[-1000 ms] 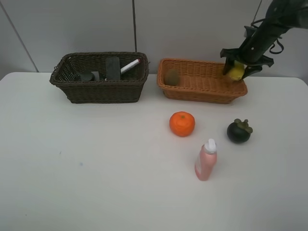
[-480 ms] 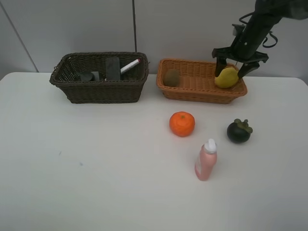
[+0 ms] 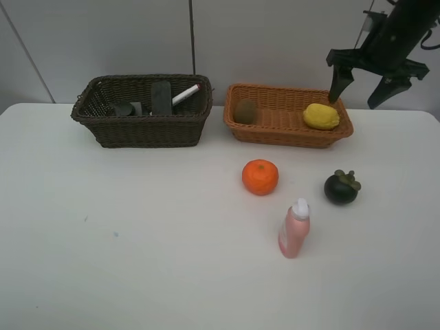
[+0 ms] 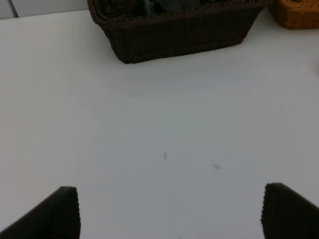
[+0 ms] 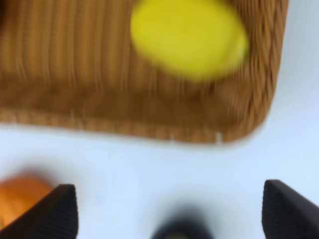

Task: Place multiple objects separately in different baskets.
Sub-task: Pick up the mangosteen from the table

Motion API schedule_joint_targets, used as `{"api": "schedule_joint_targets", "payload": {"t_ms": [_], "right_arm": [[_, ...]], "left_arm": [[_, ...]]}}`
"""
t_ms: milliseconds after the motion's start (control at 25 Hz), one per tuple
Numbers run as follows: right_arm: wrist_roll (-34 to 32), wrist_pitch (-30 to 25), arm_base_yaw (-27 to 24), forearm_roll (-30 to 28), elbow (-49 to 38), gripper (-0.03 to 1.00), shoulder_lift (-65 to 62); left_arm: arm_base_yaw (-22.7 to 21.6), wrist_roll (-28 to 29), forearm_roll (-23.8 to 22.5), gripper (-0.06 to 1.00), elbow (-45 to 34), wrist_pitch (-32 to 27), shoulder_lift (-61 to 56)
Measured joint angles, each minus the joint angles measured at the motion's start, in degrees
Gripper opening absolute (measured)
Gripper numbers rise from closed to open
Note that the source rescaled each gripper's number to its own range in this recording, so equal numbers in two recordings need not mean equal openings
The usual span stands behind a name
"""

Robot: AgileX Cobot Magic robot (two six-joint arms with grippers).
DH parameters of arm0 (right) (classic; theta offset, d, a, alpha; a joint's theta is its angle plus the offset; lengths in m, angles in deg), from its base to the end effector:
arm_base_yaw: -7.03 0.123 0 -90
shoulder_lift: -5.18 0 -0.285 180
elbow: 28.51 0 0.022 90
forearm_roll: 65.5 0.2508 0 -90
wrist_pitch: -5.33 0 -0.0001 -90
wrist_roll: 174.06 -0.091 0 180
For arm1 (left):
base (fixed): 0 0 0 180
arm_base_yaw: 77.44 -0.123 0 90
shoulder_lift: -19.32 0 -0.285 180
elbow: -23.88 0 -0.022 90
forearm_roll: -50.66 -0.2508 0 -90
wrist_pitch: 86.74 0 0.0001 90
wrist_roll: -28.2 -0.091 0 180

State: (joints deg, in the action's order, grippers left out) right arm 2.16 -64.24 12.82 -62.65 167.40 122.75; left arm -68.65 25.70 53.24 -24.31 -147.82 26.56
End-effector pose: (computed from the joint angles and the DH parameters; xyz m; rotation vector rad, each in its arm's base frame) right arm 0.3933 0.0441 0.2566 -0.0318 2.9916 0.0906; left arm -0.0078 -0.0024 0.2787 0.2028 2.0247 -0.1228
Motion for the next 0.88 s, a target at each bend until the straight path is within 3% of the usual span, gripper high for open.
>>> {"api": "schedule_joint_targets", "payload": {"t_ms": [160, 360, 880], "right_arm": [[0.1, 0.2, 1.2, 0.8, -13.9, 0.80, -6.0], [0.9, 8.0, 1.5, 1.0, -24.0, 0.80, -6.7], [2.5, 17.7, 1.5, -1.2, -27.9, 0.80, -1.5]], "left_arm": [[0.0, 0.0, 0.0, 0.95, 0.0, 0.0, 0.0], [0.0, 0.0, 0.0, 0.95, 0.0, 0.0, 0.0], [0.0, 0.0, 0.0, 0.95, 0.0, 0.0, 0.0]]}}
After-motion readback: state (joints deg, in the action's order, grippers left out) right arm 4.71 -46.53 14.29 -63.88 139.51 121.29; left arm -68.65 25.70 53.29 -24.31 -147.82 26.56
